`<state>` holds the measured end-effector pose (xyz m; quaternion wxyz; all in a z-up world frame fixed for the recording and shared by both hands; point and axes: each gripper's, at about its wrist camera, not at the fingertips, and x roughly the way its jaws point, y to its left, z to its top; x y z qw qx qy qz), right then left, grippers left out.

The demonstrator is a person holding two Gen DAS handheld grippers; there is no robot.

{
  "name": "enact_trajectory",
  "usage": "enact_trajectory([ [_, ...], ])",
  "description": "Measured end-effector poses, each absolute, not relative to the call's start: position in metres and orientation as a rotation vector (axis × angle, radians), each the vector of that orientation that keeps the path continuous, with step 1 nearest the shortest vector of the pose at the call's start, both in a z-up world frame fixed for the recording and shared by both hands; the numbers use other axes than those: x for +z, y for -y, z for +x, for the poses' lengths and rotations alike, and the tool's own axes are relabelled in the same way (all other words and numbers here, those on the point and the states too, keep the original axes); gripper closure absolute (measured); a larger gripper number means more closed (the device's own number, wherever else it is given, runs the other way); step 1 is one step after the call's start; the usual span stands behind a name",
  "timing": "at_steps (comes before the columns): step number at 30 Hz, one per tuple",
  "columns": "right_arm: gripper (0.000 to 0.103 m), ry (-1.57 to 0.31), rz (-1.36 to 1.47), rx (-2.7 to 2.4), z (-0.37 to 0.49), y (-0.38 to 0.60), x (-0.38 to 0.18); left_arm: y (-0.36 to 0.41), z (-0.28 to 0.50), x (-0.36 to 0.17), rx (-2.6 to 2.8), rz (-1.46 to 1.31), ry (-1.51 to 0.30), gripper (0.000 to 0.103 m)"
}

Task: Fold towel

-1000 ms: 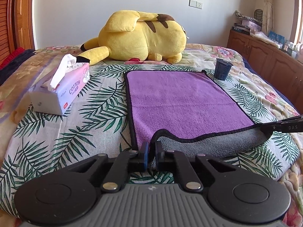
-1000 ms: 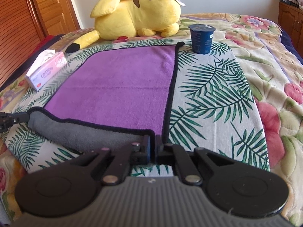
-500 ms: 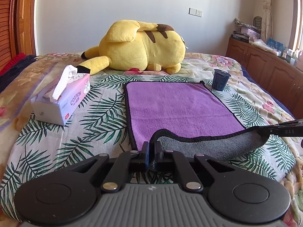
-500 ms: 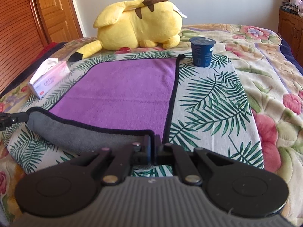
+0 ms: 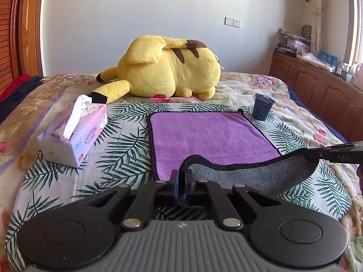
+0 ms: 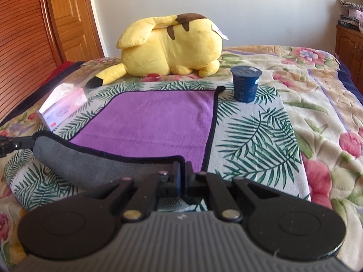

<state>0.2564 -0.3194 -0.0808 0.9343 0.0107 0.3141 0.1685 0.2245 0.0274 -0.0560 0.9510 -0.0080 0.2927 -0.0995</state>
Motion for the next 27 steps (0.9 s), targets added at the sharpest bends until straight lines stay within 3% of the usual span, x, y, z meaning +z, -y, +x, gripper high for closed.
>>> enact_trajectory([
  [27,0.099,-0.537,-0.029,0.351,0.290,0.315,-0.056,-0.030,0.278,-0.024,-0.205,-0.010,-0.549,0.103],
])
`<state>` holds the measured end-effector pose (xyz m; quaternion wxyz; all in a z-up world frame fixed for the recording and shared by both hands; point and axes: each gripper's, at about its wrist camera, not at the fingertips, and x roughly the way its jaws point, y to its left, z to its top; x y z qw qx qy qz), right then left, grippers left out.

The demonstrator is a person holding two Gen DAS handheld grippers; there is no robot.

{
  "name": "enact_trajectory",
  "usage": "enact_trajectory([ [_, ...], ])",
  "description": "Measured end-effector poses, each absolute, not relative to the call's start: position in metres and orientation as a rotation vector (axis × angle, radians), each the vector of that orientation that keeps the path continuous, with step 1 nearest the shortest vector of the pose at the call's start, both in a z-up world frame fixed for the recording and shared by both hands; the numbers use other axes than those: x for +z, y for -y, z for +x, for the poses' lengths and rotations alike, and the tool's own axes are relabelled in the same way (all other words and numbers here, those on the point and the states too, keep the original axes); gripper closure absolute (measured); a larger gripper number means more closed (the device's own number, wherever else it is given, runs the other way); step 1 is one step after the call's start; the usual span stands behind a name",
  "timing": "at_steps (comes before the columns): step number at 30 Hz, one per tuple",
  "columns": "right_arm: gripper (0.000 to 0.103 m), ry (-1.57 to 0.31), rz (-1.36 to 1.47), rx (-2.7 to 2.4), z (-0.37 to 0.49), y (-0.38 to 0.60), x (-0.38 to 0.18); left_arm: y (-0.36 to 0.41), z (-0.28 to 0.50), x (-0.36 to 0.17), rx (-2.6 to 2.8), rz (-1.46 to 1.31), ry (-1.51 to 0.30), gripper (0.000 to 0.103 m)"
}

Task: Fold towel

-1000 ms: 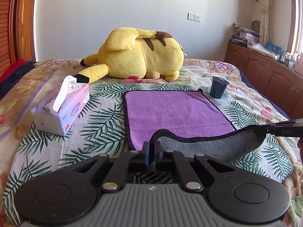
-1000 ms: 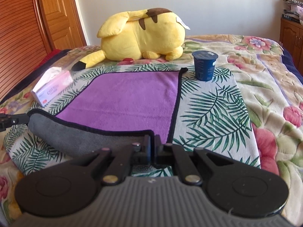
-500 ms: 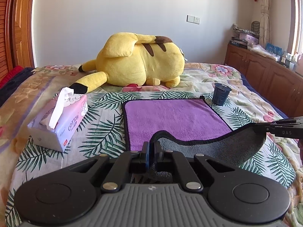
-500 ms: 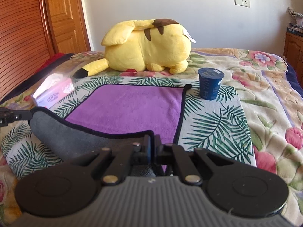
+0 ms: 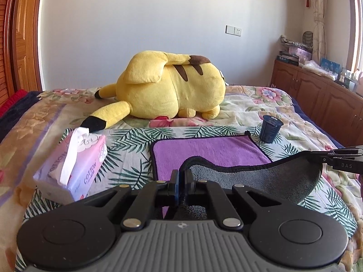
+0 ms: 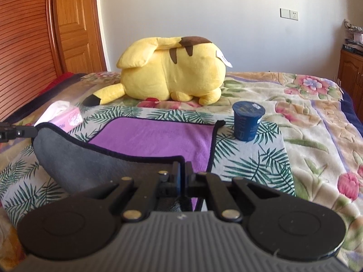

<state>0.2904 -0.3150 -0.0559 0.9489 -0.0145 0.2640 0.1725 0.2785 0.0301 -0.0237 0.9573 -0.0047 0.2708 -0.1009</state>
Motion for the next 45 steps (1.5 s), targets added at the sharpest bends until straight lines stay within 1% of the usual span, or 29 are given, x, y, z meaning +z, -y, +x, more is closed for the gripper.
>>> enact_trajectory([
  [18,0.099,-0.457,-0.078,0.347,0.329,0.312,-0.039,-0.020,0.326,-0.001,-0.204,0.033,-0.486,0.103],
  [29,0.099,-0.412,-0.136,0.343,0.360,0.306,-0.038,-0.021,0.358,-0.007,-0.166,0.044,-0.469,0.103],
  [40,0.099,-0.398,-0.135,0.334,0.392,0.303,-0.041,-0.021,0.385,-0.004,-0.140,0.058,-0.441,0.103],
  [45,0.099,-0.402,-0.157,0.327,0.407,0.300,-0.045,-0.021,0.400,-0.011,-0.125,0.065,-0.450,0.103],
])
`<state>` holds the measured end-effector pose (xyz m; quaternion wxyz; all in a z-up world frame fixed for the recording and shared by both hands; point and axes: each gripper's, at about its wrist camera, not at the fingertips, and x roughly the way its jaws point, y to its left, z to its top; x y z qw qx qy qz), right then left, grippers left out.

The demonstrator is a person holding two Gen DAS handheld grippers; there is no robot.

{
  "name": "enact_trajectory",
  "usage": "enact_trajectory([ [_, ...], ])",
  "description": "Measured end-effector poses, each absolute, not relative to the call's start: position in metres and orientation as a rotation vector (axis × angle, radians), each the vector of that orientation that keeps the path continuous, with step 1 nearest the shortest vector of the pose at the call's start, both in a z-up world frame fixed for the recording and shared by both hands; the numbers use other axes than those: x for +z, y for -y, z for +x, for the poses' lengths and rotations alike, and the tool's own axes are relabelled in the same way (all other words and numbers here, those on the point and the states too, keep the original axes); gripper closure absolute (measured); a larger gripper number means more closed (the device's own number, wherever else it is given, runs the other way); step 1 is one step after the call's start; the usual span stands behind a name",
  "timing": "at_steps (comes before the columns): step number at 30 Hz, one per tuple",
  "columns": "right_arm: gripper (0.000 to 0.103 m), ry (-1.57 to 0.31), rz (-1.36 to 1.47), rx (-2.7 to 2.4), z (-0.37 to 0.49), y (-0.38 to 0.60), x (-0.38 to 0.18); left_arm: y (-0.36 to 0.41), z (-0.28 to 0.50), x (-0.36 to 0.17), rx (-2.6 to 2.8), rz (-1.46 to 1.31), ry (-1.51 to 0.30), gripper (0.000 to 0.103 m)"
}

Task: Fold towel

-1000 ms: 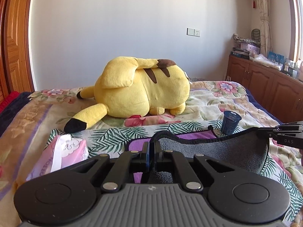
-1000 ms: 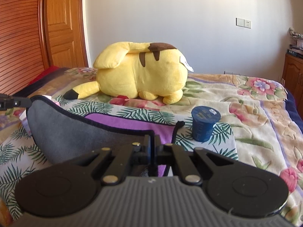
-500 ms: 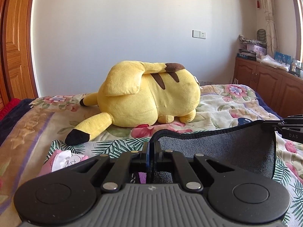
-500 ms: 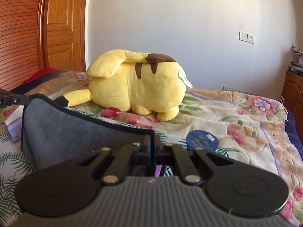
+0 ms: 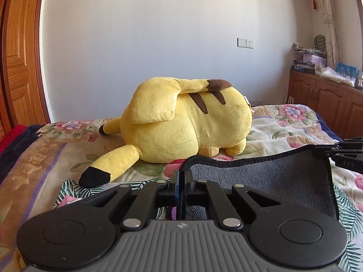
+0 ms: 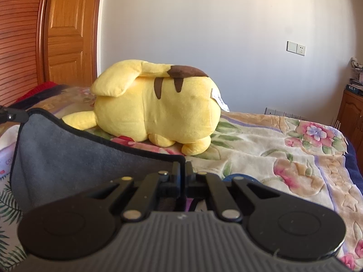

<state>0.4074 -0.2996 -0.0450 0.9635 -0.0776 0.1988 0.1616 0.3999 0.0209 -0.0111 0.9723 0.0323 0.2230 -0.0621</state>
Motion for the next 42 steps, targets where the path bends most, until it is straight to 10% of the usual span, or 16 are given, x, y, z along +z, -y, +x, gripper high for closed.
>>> enact_trajectory([
  [42,0.089,-0.537,-0.226,0.293,0.453,0.291,-0.113,-0.012,0.465,-0.088,-0.087,0.133,-0.631,0.103],
])
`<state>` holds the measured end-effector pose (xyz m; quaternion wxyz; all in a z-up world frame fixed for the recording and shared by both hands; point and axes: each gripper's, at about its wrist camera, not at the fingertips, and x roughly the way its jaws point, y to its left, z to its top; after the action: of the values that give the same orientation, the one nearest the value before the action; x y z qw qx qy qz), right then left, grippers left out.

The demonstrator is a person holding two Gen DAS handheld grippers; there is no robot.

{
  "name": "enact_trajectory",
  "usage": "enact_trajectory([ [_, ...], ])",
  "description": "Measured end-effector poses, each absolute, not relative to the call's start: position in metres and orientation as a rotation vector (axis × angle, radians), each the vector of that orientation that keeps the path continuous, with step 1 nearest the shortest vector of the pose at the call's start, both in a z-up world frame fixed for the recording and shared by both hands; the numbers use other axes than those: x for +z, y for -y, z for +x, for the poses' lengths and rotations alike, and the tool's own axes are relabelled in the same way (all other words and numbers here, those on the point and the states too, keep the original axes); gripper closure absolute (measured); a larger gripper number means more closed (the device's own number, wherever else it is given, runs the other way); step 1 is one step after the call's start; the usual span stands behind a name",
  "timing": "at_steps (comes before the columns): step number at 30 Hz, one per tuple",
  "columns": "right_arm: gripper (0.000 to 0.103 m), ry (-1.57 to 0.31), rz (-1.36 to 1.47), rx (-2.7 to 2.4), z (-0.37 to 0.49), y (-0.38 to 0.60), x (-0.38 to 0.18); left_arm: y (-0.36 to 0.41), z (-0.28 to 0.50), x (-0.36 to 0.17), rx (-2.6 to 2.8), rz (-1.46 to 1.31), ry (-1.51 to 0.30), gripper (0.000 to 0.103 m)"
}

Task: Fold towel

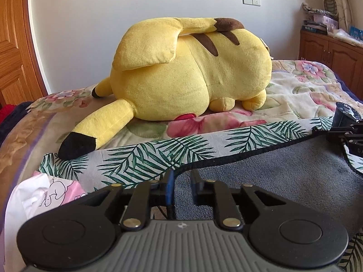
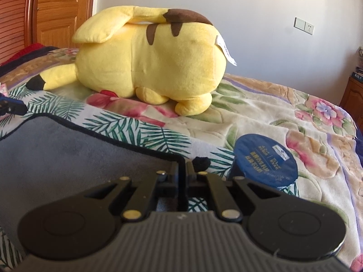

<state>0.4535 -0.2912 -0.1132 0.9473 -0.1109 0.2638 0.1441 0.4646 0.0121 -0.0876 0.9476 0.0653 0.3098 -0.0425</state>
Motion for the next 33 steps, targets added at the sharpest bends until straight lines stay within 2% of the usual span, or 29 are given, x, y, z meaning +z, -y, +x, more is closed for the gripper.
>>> enact_trajectory([
  [1,0.088,-0.536,-0.221,0.293,0.453,0.292,-0.113,-0.013,0.464,-0.087,-0.086,0.126,-0.630,0.100],
  [3,0.088,-0.542,-0.212,0.288,0.452,0.293,-0.112,-0.013,0.462,-0.086,-0.081,0.115,-0.628,0.087],
  [9,0.087,-0.553,-0.189,0.297,0.435,0.296,-0.099,-0.009,0.445,-0.071,-0.093,0.110,-0.619,0.073],
  [10,0.084,-0.550,-0.184,0.300,0.431,0.296,-0.095,-0.008,0.441,-0.067,-0.092,0.111,-0.616,0.071],
  [11,0.070,-0.549,-0.173,0.303,0.426,0.297,-0.091,-0.007,0.437,-0.062,-0.092,0.108,-0.615,0.070],
  [13,0.057,-0.541,-0.154,0.313,0.414,0.298,-0.082,-0.007,0.430,-0.050,-0.097,0.090,-0.614,0.070],
  [22,0.057,-0.500,-0.141,0.325,0.373,0.296,-0.032,0.001,0.392,0.008,-0.110,0.110,-0.549,0.064],
  [30,0.048,-0.472,-0.114,0.324,0.349,0.296,-0.003,0.004,0.362,0.043,-0.094,0.106,-0.492,0.039],
  [33,0.042,-0.469,-0.120,0.316,0.339,0.295,0.001,0.006,0.350,0.052,-0.087,0.117,-0.479,0.035],
])
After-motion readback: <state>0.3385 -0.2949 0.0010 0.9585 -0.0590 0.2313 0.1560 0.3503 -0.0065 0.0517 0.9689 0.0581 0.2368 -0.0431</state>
